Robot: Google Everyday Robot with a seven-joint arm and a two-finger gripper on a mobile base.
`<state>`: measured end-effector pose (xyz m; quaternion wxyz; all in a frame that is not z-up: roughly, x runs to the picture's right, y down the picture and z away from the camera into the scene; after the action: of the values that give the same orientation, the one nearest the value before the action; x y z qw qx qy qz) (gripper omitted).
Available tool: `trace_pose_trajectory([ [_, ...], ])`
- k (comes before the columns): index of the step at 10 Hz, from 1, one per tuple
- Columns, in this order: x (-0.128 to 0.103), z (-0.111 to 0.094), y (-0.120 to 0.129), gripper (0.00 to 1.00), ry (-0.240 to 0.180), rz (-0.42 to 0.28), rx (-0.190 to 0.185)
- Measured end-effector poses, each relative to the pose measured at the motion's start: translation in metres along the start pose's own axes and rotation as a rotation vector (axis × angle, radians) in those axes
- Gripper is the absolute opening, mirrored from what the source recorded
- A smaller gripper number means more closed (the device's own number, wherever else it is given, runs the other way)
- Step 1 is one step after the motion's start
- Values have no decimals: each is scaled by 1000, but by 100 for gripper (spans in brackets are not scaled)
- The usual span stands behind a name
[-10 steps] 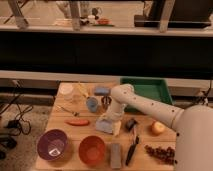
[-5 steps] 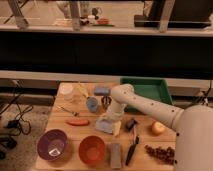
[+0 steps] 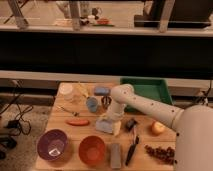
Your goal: Place towel in red bowl
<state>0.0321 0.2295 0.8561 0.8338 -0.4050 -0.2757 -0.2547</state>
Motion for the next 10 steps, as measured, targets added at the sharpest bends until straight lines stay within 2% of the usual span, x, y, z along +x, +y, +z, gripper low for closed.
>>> trace_pose_trajectory([
  [10,-3,-13,3,8,0,-2,-9],
])
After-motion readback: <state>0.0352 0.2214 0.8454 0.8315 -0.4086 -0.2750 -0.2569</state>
